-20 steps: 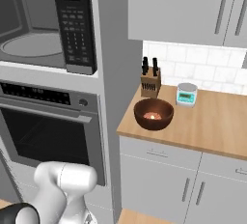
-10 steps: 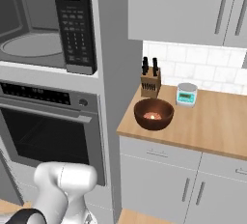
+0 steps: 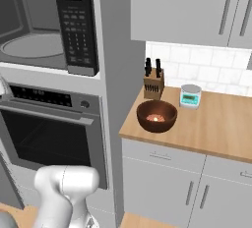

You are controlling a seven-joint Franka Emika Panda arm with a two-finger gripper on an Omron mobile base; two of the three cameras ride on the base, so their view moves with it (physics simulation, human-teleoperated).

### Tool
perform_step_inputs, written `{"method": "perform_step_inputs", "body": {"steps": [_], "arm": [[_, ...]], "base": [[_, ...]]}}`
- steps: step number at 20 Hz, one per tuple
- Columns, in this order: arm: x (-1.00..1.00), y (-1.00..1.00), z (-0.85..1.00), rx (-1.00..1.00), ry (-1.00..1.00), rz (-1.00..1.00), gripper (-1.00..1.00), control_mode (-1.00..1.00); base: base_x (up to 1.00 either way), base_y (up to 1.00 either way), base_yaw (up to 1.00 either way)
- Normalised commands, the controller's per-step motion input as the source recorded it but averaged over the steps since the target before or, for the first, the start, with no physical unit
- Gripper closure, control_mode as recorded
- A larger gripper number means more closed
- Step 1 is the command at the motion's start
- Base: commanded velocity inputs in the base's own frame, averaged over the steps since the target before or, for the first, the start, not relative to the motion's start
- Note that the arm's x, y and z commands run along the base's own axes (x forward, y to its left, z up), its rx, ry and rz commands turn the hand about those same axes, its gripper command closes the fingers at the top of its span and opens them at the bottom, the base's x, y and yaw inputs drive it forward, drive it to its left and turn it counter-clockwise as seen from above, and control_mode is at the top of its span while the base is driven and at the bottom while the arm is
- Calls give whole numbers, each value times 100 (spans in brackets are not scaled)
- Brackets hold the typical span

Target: Open the microwave, place the bowl with waffle inside the microwave, then close the microwave door and turn it on.

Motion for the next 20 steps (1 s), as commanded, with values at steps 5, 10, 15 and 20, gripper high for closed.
{"method": "perform_step_inputs", "body": {"steps": [5, 10, 15, 20], "arm": [[83, -16, 1, 45, 37, 40, -100, -100], [47, 82, -30, 36, 29, 10, -100, -100], [-3, 59, -1, 30, 27, -3, -100, -100], [29, 40, 5, 4, 51, -16, -100, -100]], "base": [[0, 0, 0], [0, 0, 0], [0, 0, 0], [0, 0, 0]]}}
